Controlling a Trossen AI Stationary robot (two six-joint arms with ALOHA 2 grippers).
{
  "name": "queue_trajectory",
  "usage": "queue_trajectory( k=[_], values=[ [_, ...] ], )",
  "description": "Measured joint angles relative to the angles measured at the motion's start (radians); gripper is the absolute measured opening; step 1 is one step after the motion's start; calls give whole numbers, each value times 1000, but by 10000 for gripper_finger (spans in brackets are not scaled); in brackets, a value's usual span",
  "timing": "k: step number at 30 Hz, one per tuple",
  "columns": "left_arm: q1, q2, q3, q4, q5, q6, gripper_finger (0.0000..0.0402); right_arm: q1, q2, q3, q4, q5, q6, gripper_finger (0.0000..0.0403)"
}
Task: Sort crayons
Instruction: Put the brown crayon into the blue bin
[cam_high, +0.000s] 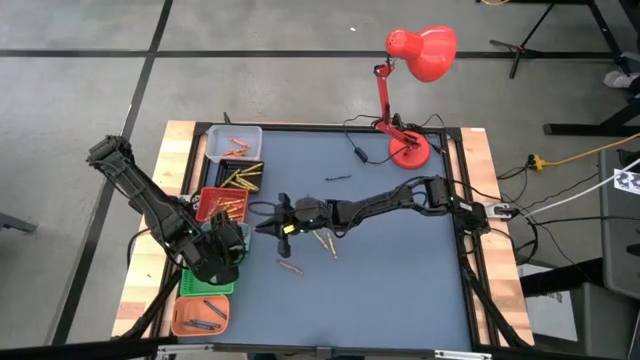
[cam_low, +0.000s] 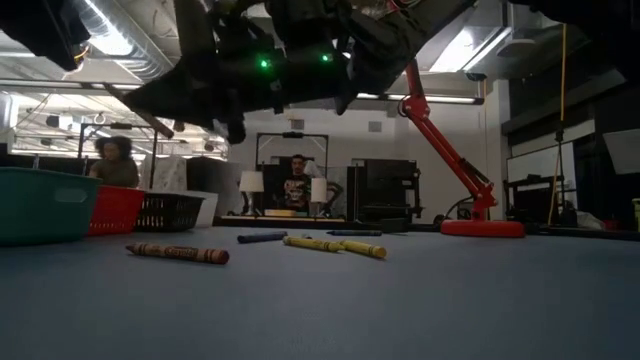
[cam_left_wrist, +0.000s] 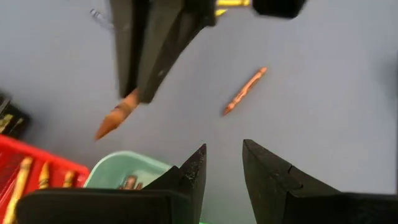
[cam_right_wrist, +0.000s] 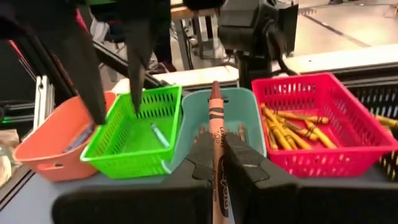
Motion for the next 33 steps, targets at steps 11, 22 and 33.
queue_trajectory(
  k=[11,22,33],
  values=[
    [0,0,0,197,-1,198,89,-1,-1,134,-64,65,-62,17],
    [0,0,0,231,-35,256,89,0,-2,150,-170,55,-62,17],
    [0,0,0,184,-137,271,89,3,-2,150,-422,-11,-61,17]
  ],
)
